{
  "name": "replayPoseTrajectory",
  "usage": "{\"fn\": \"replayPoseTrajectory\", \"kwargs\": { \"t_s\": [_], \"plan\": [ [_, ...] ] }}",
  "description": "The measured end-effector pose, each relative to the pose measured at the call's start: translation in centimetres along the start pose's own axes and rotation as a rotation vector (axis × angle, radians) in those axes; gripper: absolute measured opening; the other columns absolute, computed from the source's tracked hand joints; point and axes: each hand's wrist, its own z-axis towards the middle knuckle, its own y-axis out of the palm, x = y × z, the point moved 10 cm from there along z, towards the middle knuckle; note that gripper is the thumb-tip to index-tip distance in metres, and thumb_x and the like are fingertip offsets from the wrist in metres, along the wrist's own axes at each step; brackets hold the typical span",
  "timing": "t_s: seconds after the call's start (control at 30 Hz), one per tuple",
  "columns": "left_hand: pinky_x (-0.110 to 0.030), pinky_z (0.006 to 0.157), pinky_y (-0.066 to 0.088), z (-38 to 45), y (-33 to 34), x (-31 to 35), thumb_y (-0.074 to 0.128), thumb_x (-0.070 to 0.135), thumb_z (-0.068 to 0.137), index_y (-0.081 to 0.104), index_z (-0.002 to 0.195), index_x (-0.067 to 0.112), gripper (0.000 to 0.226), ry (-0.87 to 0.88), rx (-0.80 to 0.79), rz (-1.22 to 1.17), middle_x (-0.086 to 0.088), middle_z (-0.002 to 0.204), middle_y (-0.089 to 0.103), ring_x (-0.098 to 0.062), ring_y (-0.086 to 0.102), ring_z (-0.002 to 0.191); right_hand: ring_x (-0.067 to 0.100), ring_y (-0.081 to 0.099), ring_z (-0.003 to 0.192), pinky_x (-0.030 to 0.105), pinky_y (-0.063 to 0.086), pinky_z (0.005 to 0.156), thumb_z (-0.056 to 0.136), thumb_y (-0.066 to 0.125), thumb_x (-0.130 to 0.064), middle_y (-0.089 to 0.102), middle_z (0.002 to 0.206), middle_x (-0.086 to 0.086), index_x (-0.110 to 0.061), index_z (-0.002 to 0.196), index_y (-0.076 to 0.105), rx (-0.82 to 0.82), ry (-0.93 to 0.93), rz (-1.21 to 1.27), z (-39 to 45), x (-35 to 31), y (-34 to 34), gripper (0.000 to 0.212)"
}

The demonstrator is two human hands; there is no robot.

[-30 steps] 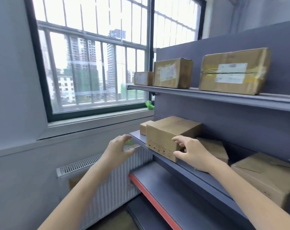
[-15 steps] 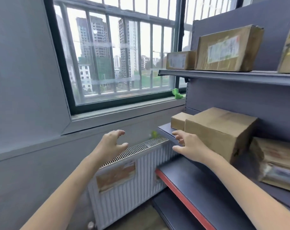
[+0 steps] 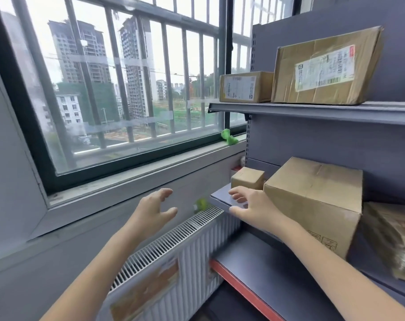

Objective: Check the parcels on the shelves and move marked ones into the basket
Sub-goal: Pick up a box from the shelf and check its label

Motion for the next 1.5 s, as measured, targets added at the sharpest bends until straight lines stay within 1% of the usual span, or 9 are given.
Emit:
{"fn": "replayPoseTrajectory", "kwargs": {
  "t_s": [0.23, 0.47, 0.73, 0.93, 1.0, 1.07, 1.23, 1.37, 1.5],
  "plan": [
    [-0.035, 0.102, 0.041, 8.3, 3.9, 1.0, 0.063, 0.02, 0.083, 0.047, 0.131, 0.011, 0.051, 0.049, -0.052, 0.01, -0.005, 0.13, 0.055, -0.017, 0.051, 0.119, 0.016, 0.056, 0.106, 0.025, 0.045, 0.094, 0.083, 0.061, -0.019, 0.062, 0.116, 0.005, -0.016, 0.122, 0.056, 0.03, 0.069, -0.003, 6.2, 4.9, -1.5, 0.04],
    [-0.032, 0.104, 0.039, 17.3, 7.2, 4.4, 0.06, 0.019, 0.085, 0.044, 0.133, 0.01, 0.052, 0.136, -0.058, -0.002, -0.006, 0.133, 0.052, -0.018, 0.049, 0.122, 0.021, 0.056, 0.107, 0.038, 0.046, 0.094, 0.08, 0.059, -0.025, 0.062, 0.113, 0.001, -0.023, 0.117, 0.058, 0.066, 0.101, -0.055, 12.1, 8.7, -4.6, 0.037],
    [-0.031, 0.103, 0.039, 25.0, 14.6, 4.8, 0.06, 0.019, 0.085, 0.044, 0.133, 0.009, 0.052, 0.204, -0.17, -0.004, -0.008, 0.136, 0.049, -0.019, 0.046, 0.125, 0.012, 0.054, 0.099, 0.02, 0.039, 0.084, 0.082, 0.06, -0.021, 0.06, 0.122, 0.003, -0.02, 0.121, 0.056, 0.073, 0.162, -0.092, 16.1, 13.2, -4.9, 0.039],
    [-0.026, 0.096, 0.039, 31.5, 19.1, 6.3, 0.057, 0.025, 0.082, 0.047, 0.13, 0.007, 0.052, 0.334, -0.248, -0.069, -0.009, 0.132, 0.053, -0.021, 0.048, 0.122, 0.014, 0.053, 0.113, 0.017, 0.036, 0.089, 0.082, 0.06, -0.02, 0.06, 0.124, 0.002, -0.016, 0.121, 0.057, 0.141, 0.209, -0.161, 19.3, 14.0, -5.0, 0.039],
    [-0.022, 0.088, 0.037, 33.2, 20.2, 6.6, 0.055, 0.027, 0.079, 0.05, 0.127, 0.005, 0.053, 0.382, -0.284, -0.101, -0.011, 0.127, 0.056, -0.022, 0.051, 0.118, 0.015, 0.053, 0.115, 0.019, 0.037, 0.093, 0.083, 0.06, -0.02, 0.059, 0.125, 0.002, -0.015, 0.121, 0.057, 0.169, 0.252, -0.175, 20.2, 14.2, -4.5, 0.038],
    [-0.019, 0.085, 0.036, 34.9, 20.9, 6.4, 0.058, 0.014, 0.085, 0.051, 0.126, 0.006, 0.043, 0.418, -0.301, -0.14, -0.01, 0.126, 0.057, -0.02, 0.052, 0.116, 0.015, 0.051, 0.117, 0.022, 0.037, 0.097, 0.084, 0.058, -0.022, 0.058, 0.126, 0.003, -0.015, 0.122, 0.056, 0.194, 0.306, -0.188, 21.0, 14.4, -3.6, 0.039],
    [-0.024, 0.093, 0.039, 38.1, 23.3, 4.3, 0.058, 0.009, 0.084, 0.052, 0.126, 0.01, 0.042, 0.47, -0.368, -0.263, -0.005, 0.126, 0.058, -0.017, 0.051, 0.118, 0.016, 0.044, 0.124, 0.019, 0.03, 0.095, 0.089, 0.051, -0.021, 0.051, 0.133, 0.001, -0.015, 0.128, 0.05, 0.245, 0.429, -0.259, 23.3, 15.2, -0.6, 0.04],
    [-0.022, 0.093, 0.038, 38.8, 27.5, 1.3, 0.054, 0.006, 0.081, 0.046, 0.132, 0.012, 0.051, 0.453, -0.519, -0.253, -0.004, 0.133, 0.052, -0.016, 0.047, 0.123, 0.022, 0.045, 0.121, 0.034, 0.04, 0.097, 0.088, 0.049, -0.019, 0.05, 0.131, 0.003, -0.015, 0.126, 0.05, 0.292, 0.612, -0.271, 23.6, 18.5, 1.8, 0.038],
    [-0.028, 0.103, 0.035, 37.3, 30.6, -0.3, 0.058, 0.01, 0.083, 0.035, 0.139, 0.013, 0.06, 0.443, -0.66, -0.248, -0.004, 0.143, 0.042, -0.018, 0.037, 0.132, 0.021, 0.043, 0.123, 0.031, 0.038, 0.099, 0.087, 0.052, -0.017, 0.044, 0.135, 0.004, -0.013, 0.132, 0.044, 0.396, 0.725, -0.267, 22.4, 22.1, 3.2, 0.046]
  ]
}}
